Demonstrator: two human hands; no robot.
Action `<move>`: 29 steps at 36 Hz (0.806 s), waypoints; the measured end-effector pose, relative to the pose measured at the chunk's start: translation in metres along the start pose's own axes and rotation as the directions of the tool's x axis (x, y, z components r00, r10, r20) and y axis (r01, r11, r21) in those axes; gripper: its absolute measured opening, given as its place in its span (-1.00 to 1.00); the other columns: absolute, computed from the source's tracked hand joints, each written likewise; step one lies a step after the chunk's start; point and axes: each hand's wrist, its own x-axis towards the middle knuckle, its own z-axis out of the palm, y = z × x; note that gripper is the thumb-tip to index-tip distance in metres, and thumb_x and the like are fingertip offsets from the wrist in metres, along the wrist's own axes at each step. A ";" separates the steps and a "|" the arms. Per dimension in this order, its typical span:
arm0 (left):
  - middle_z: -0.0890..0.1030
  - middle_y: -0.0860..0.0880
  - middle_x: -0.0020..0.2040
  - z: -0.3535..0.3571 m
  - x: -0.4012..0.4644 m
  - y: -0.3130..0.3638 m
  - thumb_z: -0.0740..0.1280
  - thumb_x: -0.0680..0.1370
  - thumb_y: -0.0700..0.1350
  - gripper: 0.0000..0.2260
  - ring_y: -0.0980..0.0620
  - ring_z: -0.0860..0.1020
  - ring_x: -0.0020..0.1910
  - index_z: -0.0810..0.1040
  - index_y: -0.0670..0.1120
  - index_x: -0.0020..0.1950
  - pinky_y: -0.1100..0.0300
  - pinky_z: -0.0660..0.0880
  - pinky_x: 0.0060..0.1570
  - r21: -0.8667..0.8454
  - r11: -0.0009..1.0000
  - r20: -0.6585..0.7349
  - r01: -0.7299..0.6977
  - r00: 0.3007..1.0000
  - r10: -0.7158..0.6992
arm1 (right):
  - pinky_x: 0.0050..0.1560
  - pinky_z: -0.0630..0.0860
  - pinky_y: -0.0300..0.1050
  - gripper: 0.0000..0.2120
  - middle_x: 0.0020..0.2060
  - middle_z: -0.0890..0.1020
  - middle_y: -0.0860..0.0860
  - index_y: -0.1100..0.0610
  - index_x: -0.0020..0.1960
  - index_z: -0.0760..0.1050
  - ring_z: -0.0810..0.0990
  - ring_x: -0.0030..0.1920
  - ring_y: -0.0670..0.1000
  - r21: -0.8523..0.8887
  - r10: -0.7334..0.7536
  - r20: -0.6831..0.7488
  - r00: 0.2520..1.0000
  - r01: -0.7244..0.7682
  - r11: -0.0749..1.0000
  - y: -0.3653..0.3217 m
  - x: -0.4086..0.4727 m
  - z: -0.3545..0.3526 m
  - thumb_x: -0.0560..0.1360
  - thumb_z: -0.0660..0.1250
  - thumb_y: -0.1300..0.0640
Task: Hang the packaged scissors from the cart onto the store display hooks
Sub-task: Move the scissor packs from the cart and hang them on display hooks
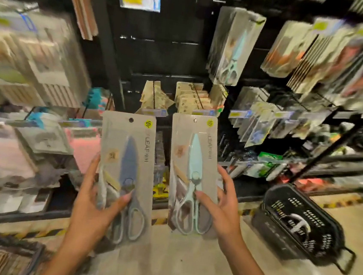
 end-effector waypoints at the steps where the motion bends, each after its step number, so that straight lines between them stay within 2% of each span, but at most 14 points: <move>1: 0.32 0.33 0.50 0.004 0.000 0.006 0.54 0.42 -0.31 -0.14 0.55 0.32 0.33 0.23 0.23 0.55 0.63 0.32 0.18 0.008 1.000 0.014 -0.001 1.000 0.001 | 0.09 0.65 -0.02 -0.29 0.24 0.65 0.03 -0.12 0.44 0.34 0.66 0.19 0.05 -0.006 -0.016 -0.007 1.000 0.016 1.000 -0.005 -0.001 -0.005 0.45 0.49 0.37; 3: 0.30 0.30 0.52 0.013 0.003 0.016 0.54 0.42 -0.29 -0.12 0.55 0.33 0.33 0.21 0.17 0.59 0.65 0.30 0.16 -0.015 1.000 0.039 -0.006 0.999 0.007 | 0.16 0.64 0.08 -0.28 0.31 0.60 0.03 -0.13 0.46 0.33 0.63 0.25 0.06 -0.014 -0.047 -0.008 0.999 0.046 0.999 -0.017 -0.001 -0.015 0.46 0.49 0.35; 6: 0.27 0.45 0.40 0.029 0.008 0.028 0.53 0.43 -0.31 -0.12 0.72 0.29 0.18 0.19 0.15 0.60 0.66 0.32 0.11 -0.056 0.998 0.045 -0.033 0.998 0.036 | 0.22 0.59 0.20 -0.29 0.34 0.58 -0.03 -0.15 0.47 0.32 0.62 0.27 0.06 -0.025 -0.090 -0.013 0.996 0.090 0.996 -0.035 0.002 -0.029 0.48 0.48 0.33; 8: 0.27 0.63 0.32 0.039 0.012 0.038 0.54 0.43 -0.27 -0.12 0.74 0.26 0.17 0.17 0.21 0.58 0.56 0.33 0.20 -0.059 0.997 0.047 -0.053 0.997 0.056 | 0.22 0.59 0.21 -0.29 0.32 0.60 -0.04 -0.15 0.47 0.32 0.63 0.26 0.05 -0.026 -0.114 -0.013 0.993 0.114 0.993 -0.046 0.007 -0.036 0.48 0.48 0.32; 9: 0.26 0.72 0.24 0.045 0.016 0.042 0.54 0.43 -0.28 -0.12 0.76 0.26 0.14 0.17 0.20 0.58 0.59 0.32 0.18 -0.059 0.997 0.051 -0.054 0.997 0.057 | 0.22 0.59 0.22 -0.29 0.29 0.62 -0.04 -0.17 0.47 0.31 0.64 0.25 0.05 -0.024 -0.118 -0.014 0.993 0.118 0.993 -0.051 0.011 -0.041 0.49 0.48 0.32; 11: 0.27 0.79 0.13 0.056 0.024 0.052 0.53 0.43 -0.32 -0.11 0.76 0.28 0.11 0.16 0.17 0.59 0.70 0.31 0.02 -0.079 0.995 0.058 -0.067 0.996 0.072 | 0.20 0.60 0.22 -0.29 0.24 0.65 -0.05 -0.19 0.47 0.30 0.65 0.22 0.05 -0.030 -0.133 -0.015 0.991 0.133 0.991 -0.060 0.020 -0.049 0.49 0.47 0.30; 13: 0.29 0.74 0.19 0.069 0.033 0.059 0.53 0.43 -0.31 -0.09 0.70 0.32 0.18 0.16 0.21 0.59 0.71 0.33 0.02 -0.082 0.991 0.063 -0.106 0.992 0.111 | 0.18 0.61 0.19 -0.29 0.23 0.66 -0.06 -0.18 0.48 0.29 0.66 0.22 0.06 -0.042 -0.161 -0.012 0.987 0.161 0.986 -0.068 0.033 -0.059 0.49 0.47 0.29; 15: 0.31 0.63 0.33 0.081 0.044 0.062 0.55 0.41 -0.24 -0.08 0.56 0.36 0.30 0.16 0.31 0.58 0.63 0.37 0.10 -0.081 0.987 0.065 -0.140 0.987 0.146 | 0.15 0.64 0.14 -0.28 0.22 0.67 -0.06 -0.19 0.48 0.28 0.66 0.21 0.05 -0.040 -0.171 0.000 0.985 0.171 0.984 -0.075 0.050 -0.070 0.49 0.48 0.28; 18: 0.30 0.43 0.49 0.102 0.061 0.072 0.55 0.43 -0.21 -0.08 0.35 0.38 0.43 0.14 0.38 0.56 0.34 0.41 0.30 -0.056 0.979 0.055 -0.198 0.978 0.201 | 0.13 0.65 0.06 -0.28 0.20 0.67 -0.11 -0.16 0.50 0.27 0.67 0.19 0.00 -0.025 -0.183 0.018 0.983 0.184 0.983 -0.083 0.079 -0.088 0.49 0.48 0.28; 19: 0.30 0.41 0.50 0.110 0.066 0.076 0.54 0.44 -0.21 -0.08 0.34 0.38 0.43 0.13 0.37 0.57 0.30 0.41 0.31 -0.047 0.976 0.051 -0.213 0.975 0.215 | 0.11 0.66 0.01 -0.28 0.19 0.67 -0.13 -0.15 0.50 0.27 0.67 0.19 -0.02 -0.023 -0.195 0.019 0.981 0.195 0.980 -0.086 0.089 -0.094 0.49 0.48 0.29; 22: 0.30 0.51 0.44 0.144 0.083 0.087 0.53 0.44 -0.24 -0.09 0.47 0.37 0.37 0.13 0.31 0.59 0.54 0.41 0.19 -0.051 0.967 0.019 -0.249 0.968 0.250 | 0.02 0.65 -0.16 -0.27 0.14 0.67 -0.25 -0.14 0.49 0.27 0.67 0.16 -0.09 0.002 -0.230 0.029 0.973 0.230 0.973 -0.097 0.121 -0.116 0.48 0.47 0.32; 25: 0.30 0.65 0.32 0.183 0.100 0.103 0.53 0.44 -0.24 -0.09 0.57 0.38 0.28 0.14 0.35 0.56 0.56 0.41 0.15 -0.057 0.968 -0.015 -0.244 0.970 0.244 | -0.05 0.62 -0.28 -0.30 0.09 0.64 -0.39 -0.11 0.49 0.27 0.65 0.13 -0.20 0.009 -0.267 0.052 0.962 0.267 0.964 -0.108 0.153 -0.140 0.50 0.44 0.32; 27: 0.31 0.75 0.16 0.209 0.110 0.114 0.52 0.44 -0.30 -0.11 0.68 0.39 0.12 0.14 0.29 0.55 0.66 0.38 0.00 -0.060 0.971 -0.042 -0.229 0.973 0.227 | -0.06 0.61 -0.31 -0.31 0.08 0.63 -0.41 -0.11 0.49 0.27 0.64 0.12 -0.24 0.013 -0.276 0.065 0.959 0.276 0.961 -0.112 0.174 -0.157 0.50 0.44 0.32; 29: 0.30 0.78 0.12 0.231 0.120 0.122 0.50 0.44 -0.33 -0.13 0.72 0.36 0.08 0.16 0.19 0.58 0.71 0.34 -0.06 -0.046 0.975 -0.054 -0.218 0.975 0.216 | -0.05 0.62 -0.27 -0.31 0.08 0.62 -0.41 -0.15 0.48 0.29 0.64 0.13 -0.23 0.025 -0.266 0.076 0.961 0.265 0.964 -0.113 0.195 -0.172 0.49 0.45 0.30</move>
